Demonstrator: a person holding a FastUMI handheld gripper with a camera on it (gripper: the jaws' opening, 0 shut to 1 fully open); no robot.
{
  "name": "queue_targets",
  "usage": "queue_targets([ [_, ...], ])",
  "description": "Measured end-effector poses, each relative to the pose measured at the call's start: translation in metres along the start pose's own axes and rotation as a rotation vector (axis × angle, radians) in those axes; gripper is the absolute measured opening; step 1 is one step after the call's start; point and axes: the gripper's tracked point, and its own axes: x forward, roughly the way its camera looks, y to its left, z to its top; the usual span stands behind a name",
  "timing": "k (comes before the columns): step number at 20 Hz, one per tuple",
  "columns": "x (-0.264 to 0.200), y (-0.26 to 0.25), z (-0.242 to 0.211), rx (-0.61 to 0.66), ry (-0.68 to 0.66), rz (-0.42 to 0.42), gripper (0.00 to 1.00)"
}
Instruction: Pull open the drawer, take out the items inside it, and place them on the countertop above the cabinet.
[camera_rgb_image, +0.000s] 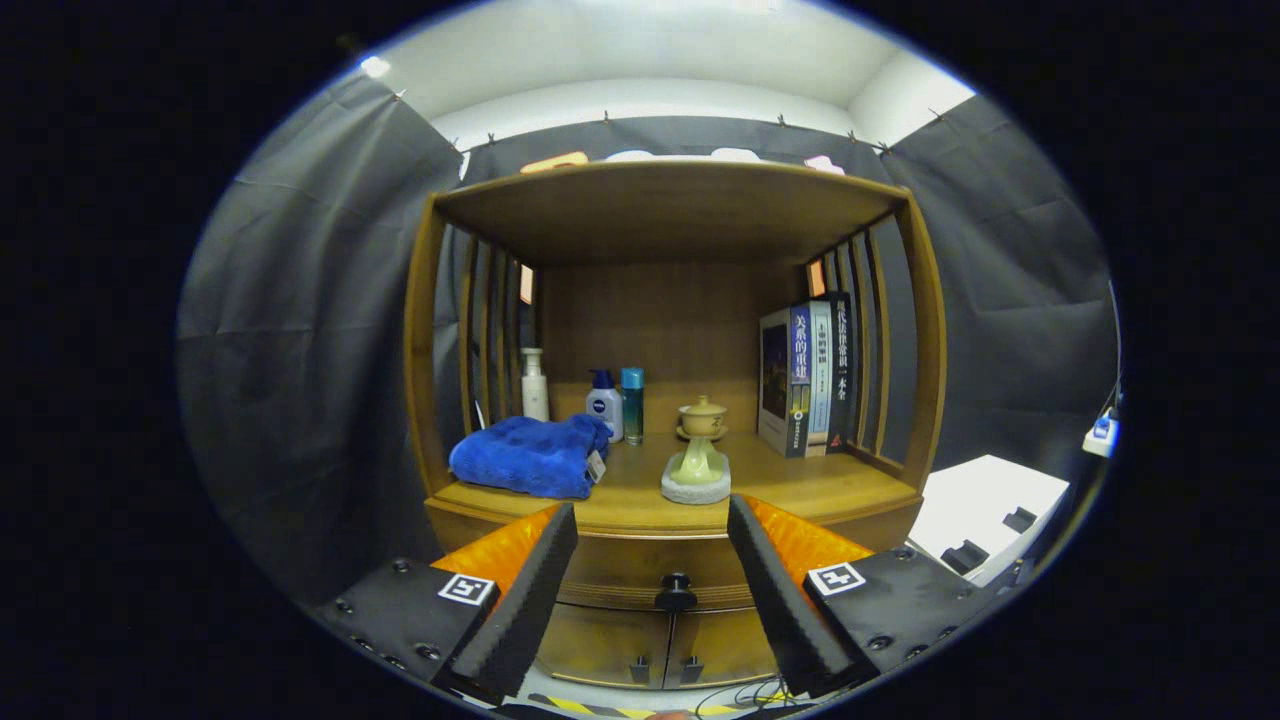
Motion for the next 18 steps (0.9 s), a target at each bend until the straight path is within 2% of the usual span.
queue_targets([
  [5, -0.035, 0.013, 0.025, 0.040, -0.019, 0.057, 0.98],
  [11, -0.069, -0.003, 0.068, 0.025, -0.088, 0.053, 0.98],
  [18, -0.078, -0.007, 0.077, 0.037, -0.098, 0.050, 0.98],
])
